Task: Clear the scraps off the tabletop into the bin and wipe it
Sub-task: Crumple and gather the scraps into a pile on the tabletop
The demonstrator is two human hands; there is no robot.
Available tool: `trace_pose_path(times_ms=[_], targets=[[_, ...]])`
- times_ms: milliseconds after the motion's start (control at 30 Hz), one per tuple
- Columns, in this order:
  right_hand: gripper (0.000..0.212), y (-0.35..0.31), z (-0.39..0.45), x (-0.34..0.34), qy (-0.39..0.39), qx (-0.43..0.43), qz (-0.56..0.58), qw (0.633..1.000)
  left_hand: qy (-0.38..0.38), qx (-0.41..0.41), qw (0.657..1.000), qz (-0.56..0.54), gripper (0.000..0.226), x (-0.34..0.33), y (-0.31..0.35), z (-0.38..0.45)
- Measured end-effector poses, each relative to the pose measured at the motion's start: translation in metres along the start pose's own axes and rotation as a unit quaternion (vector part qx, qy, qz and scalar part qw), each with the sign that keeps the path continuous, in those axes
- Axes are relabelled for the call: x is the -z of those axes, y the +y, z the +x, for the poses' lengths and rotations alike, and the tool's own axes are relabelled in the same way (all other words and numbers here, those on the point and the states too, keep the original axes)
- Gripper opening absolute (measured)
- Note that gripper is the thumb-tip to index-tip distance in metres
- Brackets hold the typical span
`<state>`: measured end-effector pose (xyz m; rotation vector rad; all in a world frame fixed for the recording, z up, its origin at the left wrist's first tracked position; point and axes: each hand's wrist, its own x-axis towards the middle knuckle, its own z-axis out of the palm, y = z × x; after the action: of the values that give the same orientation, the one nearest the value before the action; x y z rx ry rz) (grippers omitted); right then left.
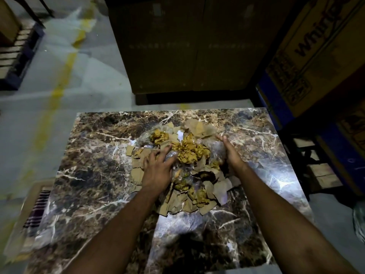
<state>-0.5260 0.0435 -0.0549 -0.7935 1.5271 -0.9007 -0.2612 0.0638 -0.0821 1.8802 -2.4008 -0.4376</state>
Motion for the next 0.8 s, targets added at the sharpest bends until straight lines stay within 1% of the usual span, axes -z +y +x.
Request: trace_pose_path(times_ms=[67,133,167,200,233,267,300,333,367,433,467,567,600,633,700,733,767,800], targets=[[0.051,-0.011,-0.006,-0.017,-0.03,0.032,-0.034,0.998,0.001,0.002,1.0,-0.009,0.023,0.003,0.003,-0.002],[0.051,-0.018,-0.014,-0.039,-0.056,0.074,-0.081,0.992,0.01,-0.006,1.0,-0.014,0.02,0.01,0.008,-0.004],[0.051,-0.019,-0.018,-0.051,-0.054,0.091,-0.114,0.988,0.002,-0.004,1.0,-0.021,0.028,0.011,0.01,-0.004],[0.05,-0.018,-0.021,-0.063,-0.044,0.107,-0.157,0.981,-0.019,0.017,0.999,-0.048,0.045,0.011,0.011,-0.004],[0.052,-0.018,-0.026,-0.075,-0.035,0.12,-0.202,0.971,-0.043,0.06,0.992,-0.102,0.066,0.011,0.012,-0.006],[0.057,-0.018,-0.03,-0.086,-0.029,0.134,-0.246,0.959,-0.047,0.101,0.981,-0.16,0.081,0.009,0.011,-0.006],[0.062,-0.016,-0.033,-0.095,-0.02,0.145,-0.295,0.944,-0.034,0.128,0.969,-0.208,0.087,0.005,0.009,-0.007],[0.065,-0.013,-0.037,-0.102,-0.007,0.156,-0.343,0.926,-0.022,0.139,0.961,-0.237,0.085,0.0,0.007,-0.007],[0.067,-0.011,-0.041,-0.108,0.005,0.165,-0.386,0.908,-0.019,0.145,0.958,-0.247,0.079,-0.001,0.006,-0.008],[0.068,-0.008,-0.046,-0.116,0.028,0.18,-0.439,0.88,-0.022,0.139,0.96,-0.244,0.069,0.002,0.005,-0.009],[0.066,-0.006,-0.049,-0.118,0.042,0.189,-0.455,0.869,-0.026,0.131,0.961,-0.24,0.07,0.006,0.005,-0.009],[0.06,0.002,-0.05,-0.122,0.073,0.207,-0.471,0.855,-0.054,0.12,0.959,-0.25,0.079,0.01,0.0,-0.008],[0.059,0.004,-0.047,-0.124,0.078,0.207,-0.471,0.854,-0.051,0.114,0.957,-0.261,0.075,0.009,-0.003,-0.007],[0.057,0.006,-0.045,-0.125,0.082,0.205,-0.47,0.855,-0.039,0.112,0.953,-0.277,0.066,0.01,-0.004,-0.007],[0.056,0.011,-0.039,-0.125,0.094,0.198,-0.471,0.854,0.034,0.13,0.933,-0.334,0.042,0.011,-0.002,-0.008],[0.057,0.015,-0.037,-0.123,0.098,0.19,-0.476,0.853,0.077,0.142,0.918,-0.363,0.044,0.012,-0.002,-0.009],[0.059,0.019,-0.037,-0.12,0.098,0.18,-0.479,0.853,0.104,0.149,0.905,-0.384,0.059,0.014,-0.002,-0.008],[0.062,0.023,-0.037,-0.116,0.096,0.169,-0.478,0.857,0.108,0.141,0.905,-0.388,0.075,0.016,-0.001,-0.008]])
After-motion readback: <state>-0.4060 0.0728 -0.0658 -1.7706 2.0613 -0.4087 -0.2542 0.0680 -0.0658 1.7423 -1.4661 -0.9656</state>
